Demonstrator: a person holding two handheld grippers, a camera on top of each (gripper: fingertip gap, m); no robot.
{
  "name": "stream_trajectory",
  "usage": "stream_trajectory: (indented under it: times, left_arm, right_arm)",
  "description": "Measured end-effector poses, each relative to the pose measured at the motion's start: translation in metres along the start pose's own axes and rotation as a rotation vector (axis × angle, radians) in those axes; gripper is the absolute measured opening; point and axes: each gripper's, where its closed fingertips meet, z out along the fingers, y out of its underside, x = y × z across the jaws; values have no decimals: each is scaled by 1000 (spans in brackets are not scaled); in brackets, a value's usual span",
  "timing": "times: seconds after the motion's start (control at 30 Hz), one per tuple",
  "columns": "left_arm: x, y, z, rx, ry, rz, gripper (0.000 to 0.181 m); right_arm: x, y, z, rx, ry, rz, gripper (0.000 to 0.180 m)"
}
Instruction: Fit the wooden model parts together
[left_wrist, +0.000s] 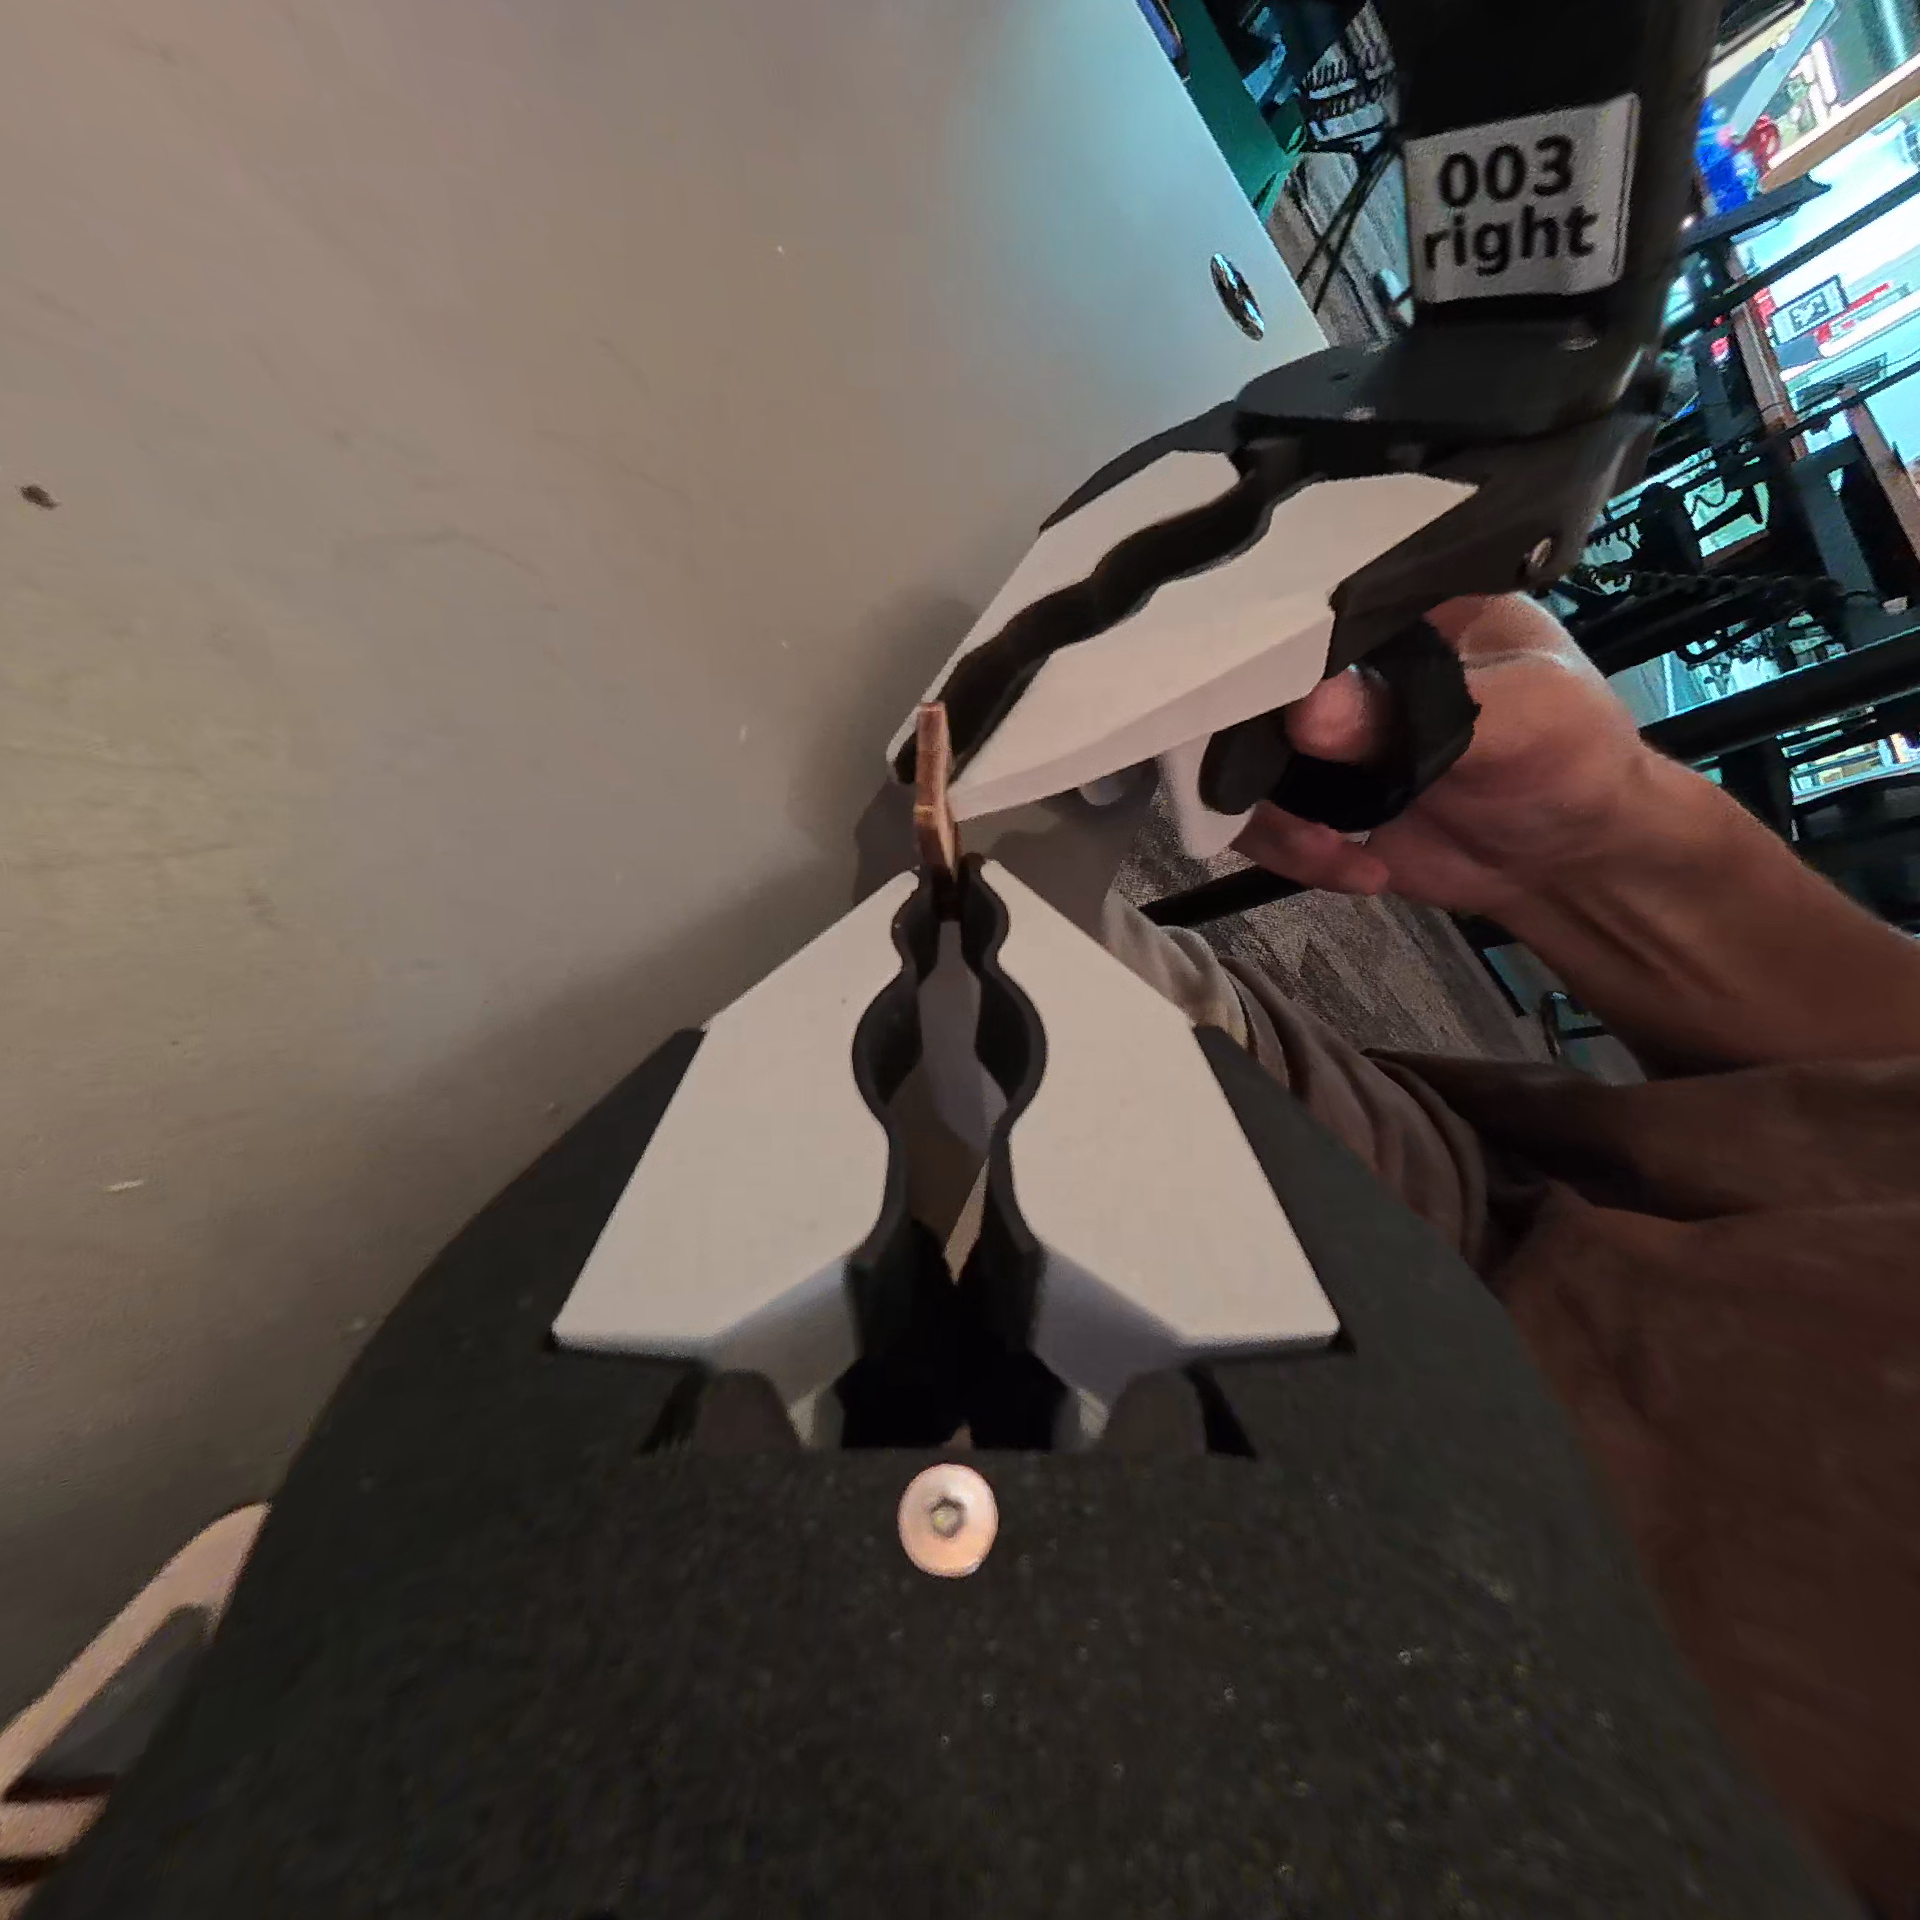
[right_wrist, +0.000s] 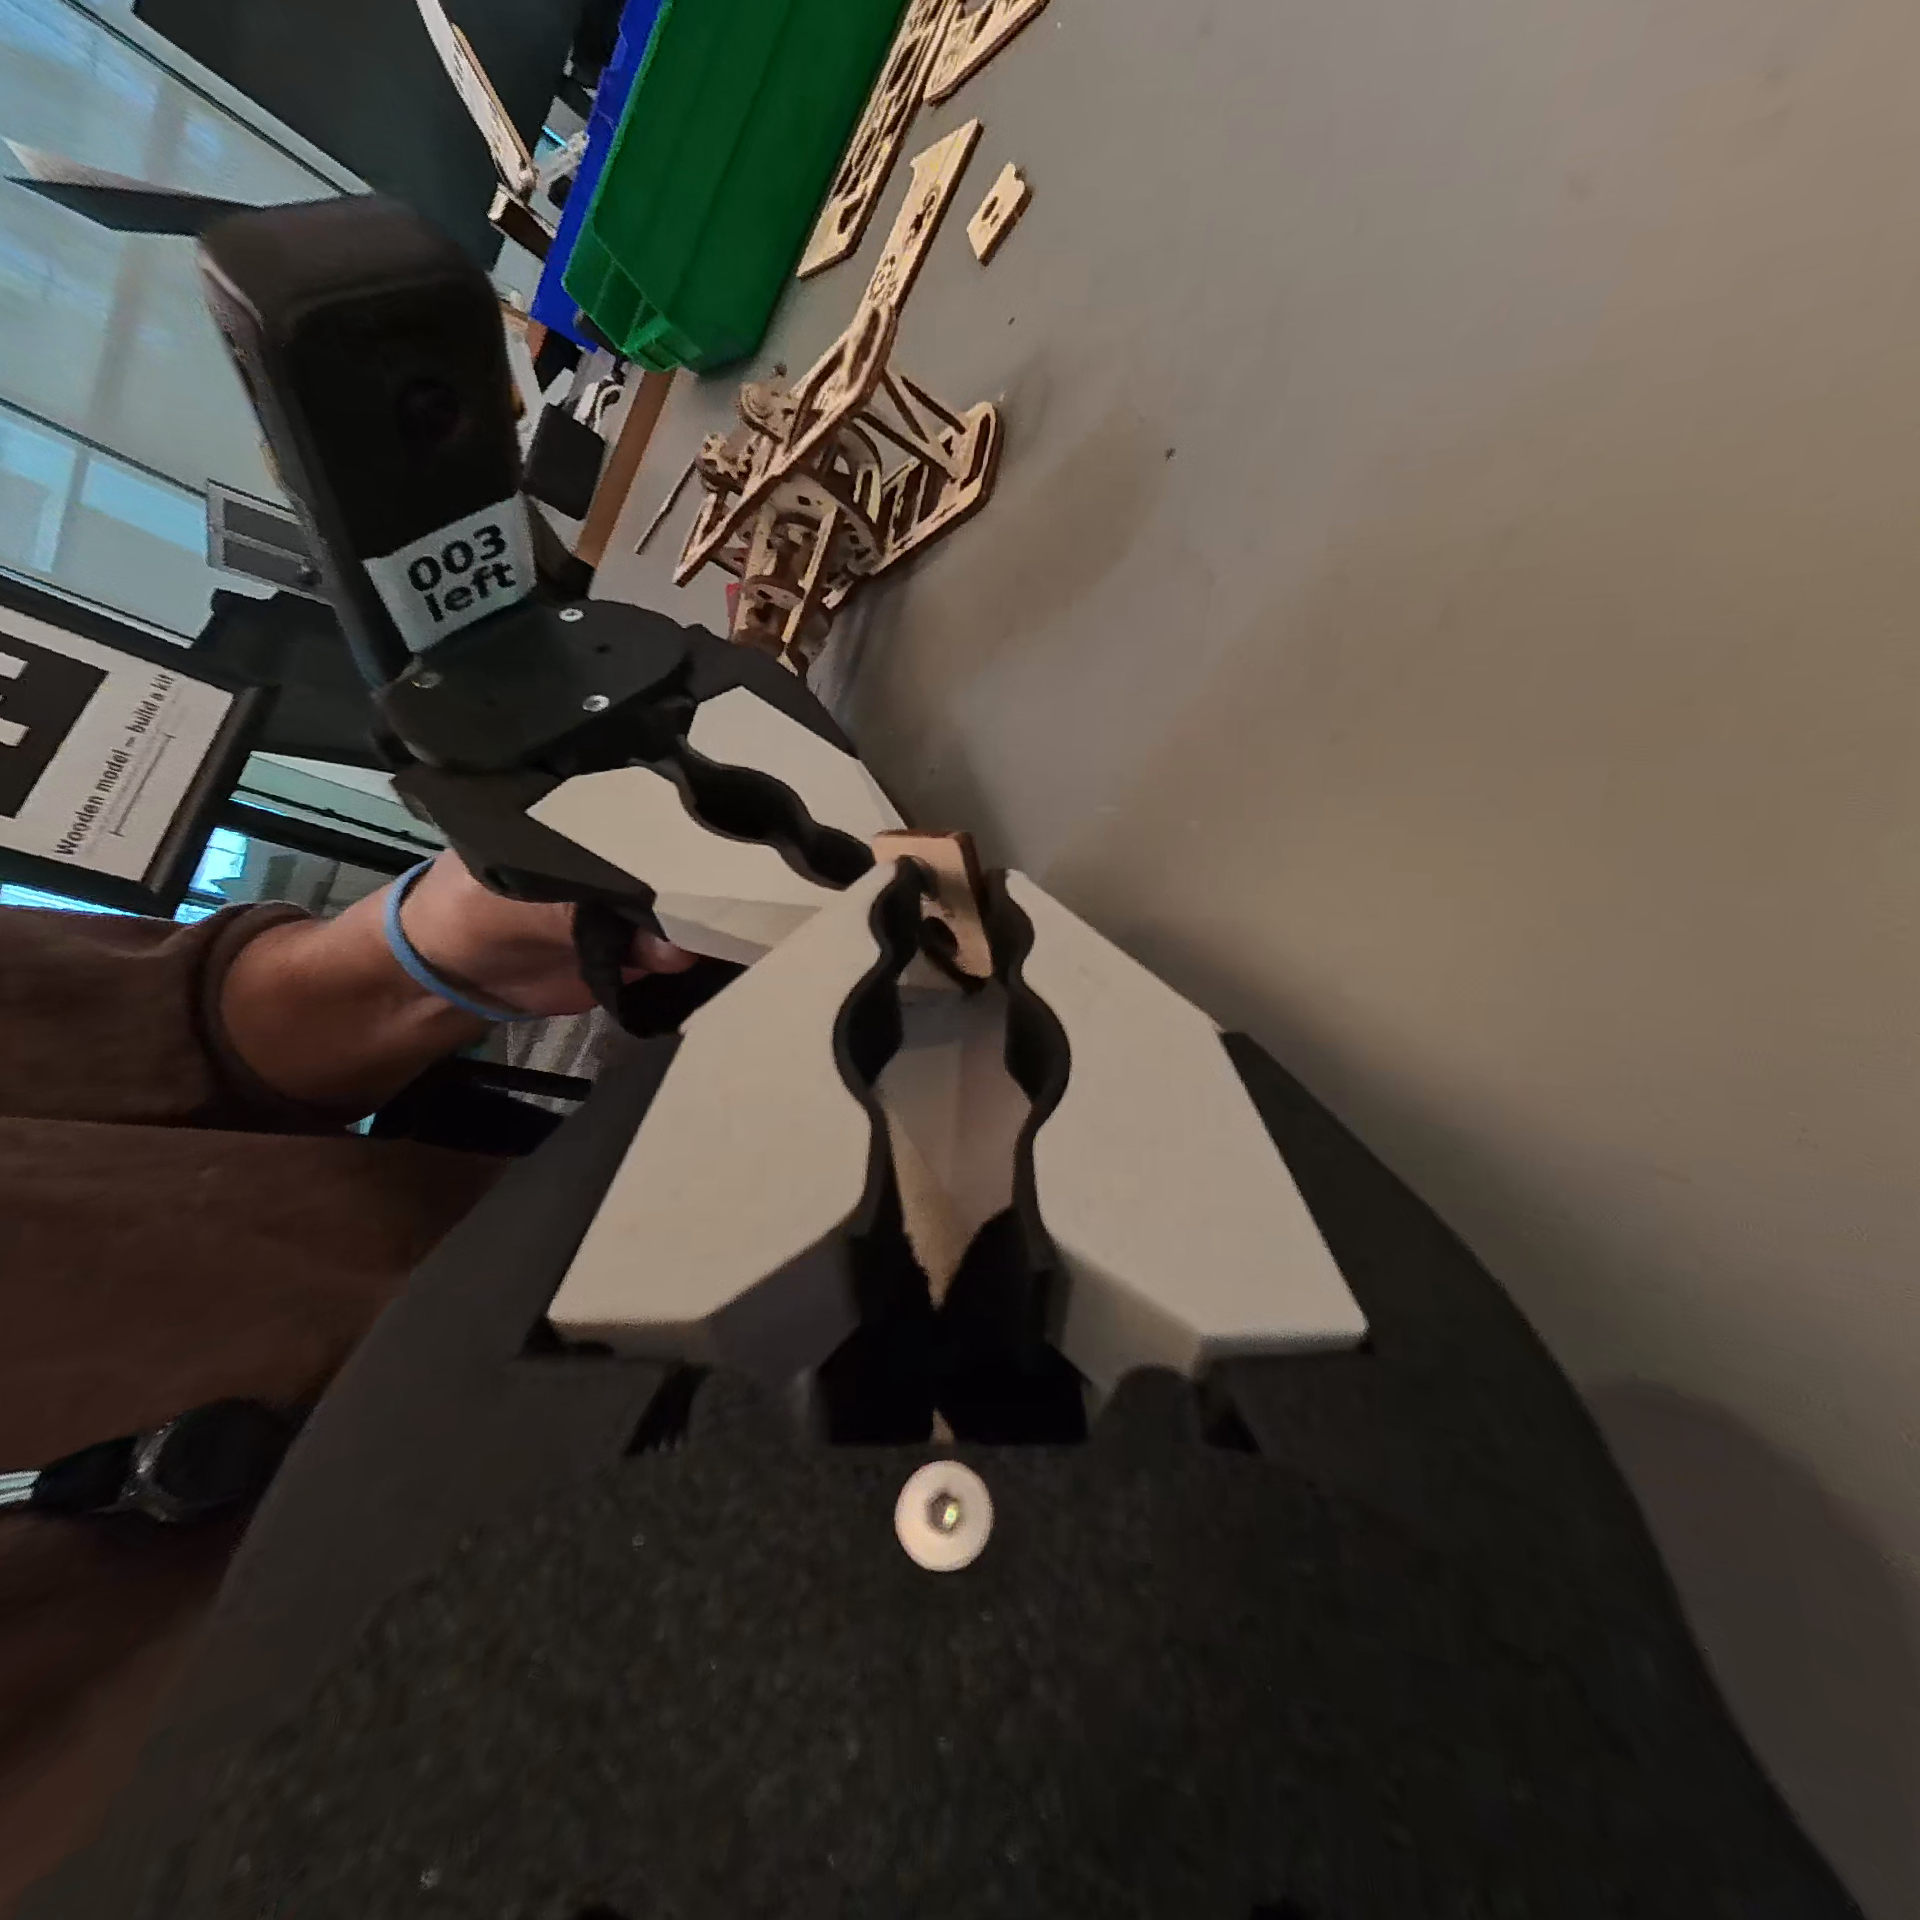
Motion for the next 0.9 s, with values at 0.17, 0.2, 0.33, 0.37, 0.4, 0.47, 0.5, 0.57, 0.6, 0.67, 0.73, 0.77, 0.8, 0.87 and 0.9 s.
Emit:
stream_trajectory:
  times: [0.17, 0.2, 0.33, 0.37, 0.4, 0.47, 0.5, 0.57, 0.6, 0.67, 0.73, 0.77, 0.8, 0.87, 0.9]
  left_arm:
    - [-2, 1, 0, -5, -32, 20, 3]
    - [-3, 2, 0, -8, -37, 21, 3]
    - [-3, 1, 0, -1, -34, 16, 5]
    - [-3, 0, 0, 1, -35, 9, 5]
    - [-3, 1, 0, 1, -38, 14, 5]
    - [-4, 0, 0, 2, -37, 8, 5]
    - [-4, 0, 0, 0, -35, 5, 5]
    - [-5, 0, -1, 4, -40, 8, 2]
    - [-4, 1, -1, 0, -28, 11, 2]
    - [3, 5, 0, -40, 33, 2, 2]
    - [7, 11, -2, -89, 70, 14, 1]
    - [8, 15, -3, -111, 89, 20, 1]
    - [10, 17, -4, -128, 104, 26, 1]
    - [11, 22, -7, -159, 126, 38, 1]
    - [11, 24, -9, -173, 135, 45, 1]
  right_arm:
    - [3, 2, 2, -15, 54, -70, 11]
    - [4, 2, 2, -18, 70, -86, 11]
    - [9, 2, 4, -15, 148, -149, 9]
    - [9, 2, 4, -8, 148, -148, 9]
    - [9, 2, 4, -11, 146, -144, 9]
    - [9, 2, 5, -17, 152, -164, 9]
    - [8, 1, 5, -15, 151, -173, 9]
    - [3, -1, 2, -13, 86, -134, 12]
    - [1, 1, 0, -41, 38, -61, 13]
    - [-3, 5, -3, -99, -56, -2, 11]
    - [-5, 11, -4, -173, -54, -123, 9]
    - [-7, 13, -3, -204, -47, -182, 8]
    - [-8, 15, -3, -226, -50, -217, 8]
    - [-11, 18, 0, -246, -79, -234, 8]
    - [-12, 20, 1, -247, -102, -218, 8]
